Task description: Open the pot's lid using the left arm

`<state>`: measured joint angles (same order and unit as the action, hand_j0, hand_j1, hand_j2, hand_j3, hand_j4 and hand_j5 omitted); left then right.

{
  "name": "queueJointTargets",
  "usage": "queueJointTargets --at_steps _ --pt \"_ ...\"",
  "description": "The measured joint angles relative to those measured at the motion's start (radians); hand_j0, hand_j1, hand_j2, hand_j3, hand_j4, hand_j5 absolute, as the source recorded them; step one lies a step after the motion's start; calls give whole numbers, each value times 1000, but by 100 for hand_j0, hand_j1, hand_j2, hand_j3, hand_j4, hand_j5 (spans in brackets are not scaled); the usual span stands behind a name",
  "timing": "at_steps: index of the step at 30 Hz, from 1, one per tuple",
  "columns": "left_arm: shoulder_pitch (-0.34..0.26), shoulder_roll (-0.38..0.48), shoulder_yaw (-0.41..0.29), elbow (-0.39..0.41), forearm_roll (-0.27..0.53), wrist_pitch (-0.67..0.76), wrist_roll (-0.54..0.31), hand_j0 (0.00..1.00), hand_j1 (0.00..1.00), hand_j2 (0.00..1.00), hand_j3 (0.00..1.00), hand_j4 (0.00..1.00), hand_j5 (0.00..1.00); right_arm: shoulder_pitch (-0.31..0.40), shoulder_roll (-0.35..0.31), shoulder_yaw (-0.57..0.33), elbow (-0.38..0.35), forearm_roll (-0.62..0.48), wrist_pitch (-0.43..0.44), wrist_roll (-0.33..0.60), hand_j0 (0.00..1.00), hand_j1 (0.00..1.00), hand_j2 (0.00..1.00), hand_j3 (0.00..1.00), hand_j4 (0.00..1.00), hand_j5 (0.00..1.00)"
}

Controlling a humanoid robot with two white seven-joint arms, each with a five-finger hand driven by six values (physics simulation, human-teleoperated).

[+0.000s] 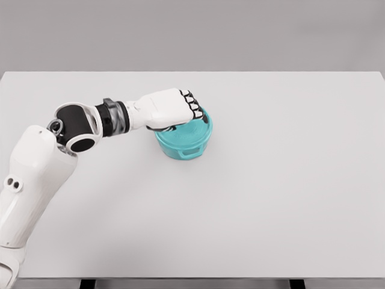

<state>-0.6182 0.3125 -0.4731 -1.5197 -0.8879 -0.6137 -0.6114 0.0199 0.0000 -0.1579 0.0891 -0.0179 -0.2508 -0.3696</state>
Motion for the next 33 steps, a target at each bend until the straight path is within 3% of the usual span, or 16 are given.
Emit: queueJointTargets --at_steps 22,25,33 --pt "-12 -3 1 44 -3 0 0 76 76 76 76 76 76 0 0 0 0 0 0 0 100 100 100 100 100 100" --pt "-12 -3 0 44 -4 0 0 69 69 69 69 69 69 0 0 0 0 0 0 0 100 100 100 100 100 100" --pt "-9 -3 0 46 -5 0 0 64 64 64 64 64 64 0 0 0 0 0 0 0 100 100 100 100 100 100"
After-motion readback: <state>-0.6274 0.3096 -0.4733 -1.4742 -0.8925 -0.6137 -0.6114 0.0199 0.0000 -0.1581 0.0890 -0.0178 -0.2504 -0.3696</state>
